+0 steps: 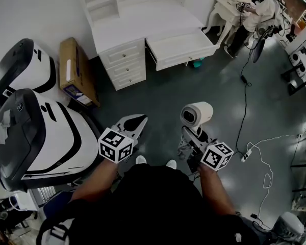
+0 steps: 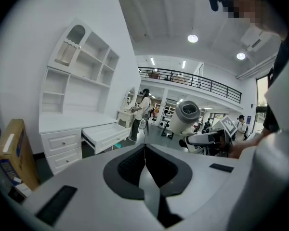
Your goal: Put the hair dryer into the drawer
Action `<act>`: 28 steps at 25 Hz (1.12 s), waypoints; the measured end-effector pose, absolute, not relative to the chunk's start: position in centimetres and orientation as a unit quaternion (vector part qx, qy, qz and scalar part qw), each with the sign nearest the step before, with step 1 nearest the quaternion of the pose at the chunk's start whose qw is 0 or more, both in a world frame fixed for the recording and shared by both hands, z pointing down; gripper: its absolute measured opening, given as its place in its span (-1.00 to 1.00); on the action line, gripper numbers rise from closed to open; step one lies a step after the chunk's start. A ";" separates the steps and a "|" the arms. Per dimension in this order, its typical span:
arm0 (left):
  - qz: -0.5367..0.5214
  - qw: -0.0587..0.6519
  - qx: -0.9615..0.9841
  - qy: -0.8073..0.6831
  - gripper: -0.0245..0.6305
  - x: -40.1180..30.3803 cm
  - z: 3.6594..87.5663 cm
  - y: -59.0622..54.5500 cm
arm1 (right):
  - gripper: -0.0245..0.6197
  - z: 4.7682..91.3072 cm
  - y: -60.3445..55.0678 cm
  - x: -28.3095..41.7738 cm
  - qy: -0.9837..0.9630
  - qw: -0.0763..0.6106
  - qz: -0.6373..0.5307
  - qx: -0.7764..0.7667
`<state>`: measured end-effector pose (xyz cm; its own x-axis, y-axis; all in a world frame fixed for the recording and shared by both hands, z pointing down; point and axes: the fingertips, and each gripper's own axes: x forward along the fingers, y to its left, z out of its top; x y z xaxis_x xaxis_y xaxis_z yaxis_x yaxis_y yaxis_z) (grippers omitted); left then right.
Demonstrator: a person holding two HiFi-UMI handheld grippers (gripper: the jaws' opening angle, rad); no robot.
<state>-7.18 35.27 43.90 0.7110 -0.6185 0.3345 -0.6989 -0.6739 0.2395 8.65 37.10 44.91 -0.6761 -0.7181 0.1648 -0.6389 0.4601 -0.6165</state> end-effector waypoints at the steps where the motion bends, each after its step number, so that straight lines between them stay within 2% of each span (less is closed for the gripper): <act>1: 0.113 0.177 0.908 -0.361 -0.89 -7.4 43.9 35.3 | -0.22 45.0 37.1 8.5 0.851 0.058 -0.334 -0.400; 17: 0.112 0.181 0.917 -0.337 -0.89 -13.4 45.0 34.9 | -0.22 45.3 38.2 2.6 0.839 0.066 -0.331 -0.427; 28: 0.106 0.198 0.916 -0.334 -0.89 -14.3 45.9 34.8 | -0.22 45.2 37.9 2.1 0.832 0.066 -0.335 -0.438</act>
